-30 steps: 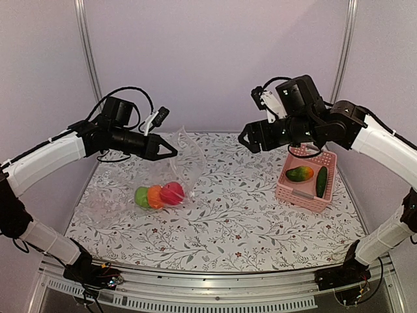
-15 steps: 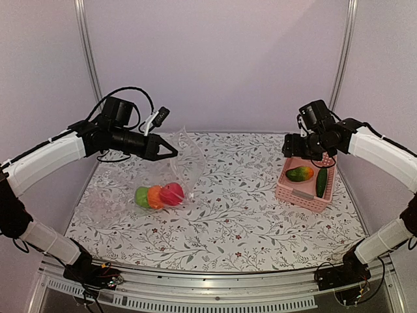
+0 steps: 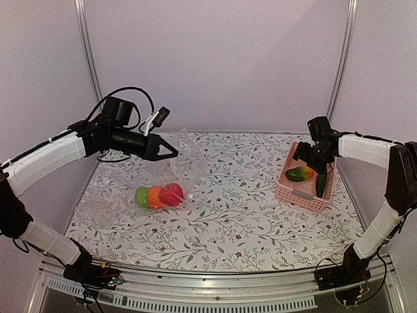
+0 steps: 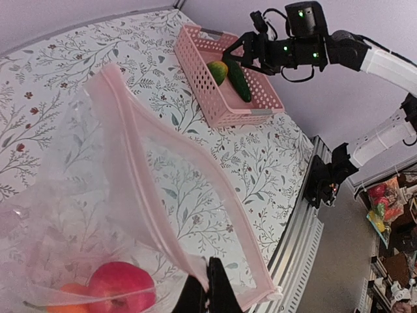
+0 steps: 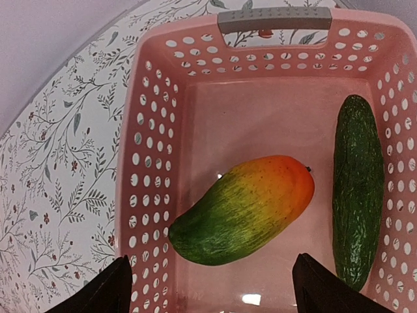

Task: Place the food in the zip-top bag and seal the zipper
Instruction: Pick up the fake fruit from the bin.

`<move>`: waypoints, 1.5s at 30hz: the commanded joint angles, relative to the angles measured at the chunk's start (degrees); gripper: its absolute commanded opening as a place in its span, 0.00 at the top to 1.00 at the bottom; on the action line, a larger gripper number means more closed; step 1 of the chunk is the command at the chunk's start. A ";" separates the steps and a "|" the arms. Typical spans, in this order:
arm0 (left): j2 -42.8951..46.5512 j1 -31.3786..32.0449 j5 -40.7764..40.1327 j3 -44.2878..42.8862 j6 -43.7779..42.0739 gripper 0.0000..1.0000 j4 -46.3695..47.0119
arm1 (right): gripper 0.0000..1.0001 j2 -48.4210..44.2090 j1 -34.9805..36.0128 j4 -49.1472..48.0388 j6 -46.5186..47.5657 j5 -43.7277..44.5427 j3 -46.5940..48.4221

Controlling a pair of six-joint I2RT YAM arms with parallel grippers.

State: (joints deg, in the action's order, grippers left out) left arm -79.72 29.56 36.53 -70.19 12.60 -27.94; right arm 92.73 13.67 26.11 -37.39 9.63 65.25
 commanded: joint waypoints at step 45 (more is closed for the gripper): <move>0.69 -0.56 1.66 -0.12 -0.45 1.00 0.00 | 0.23 17.99 -1.18 -2.95 -0.11 10.15 4.84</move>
State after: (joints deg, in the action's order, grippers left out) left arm -79.72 29.56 37.32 -70.19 12.60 -27.94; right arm 109.91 12.73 22.76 -38.72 18.48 69.14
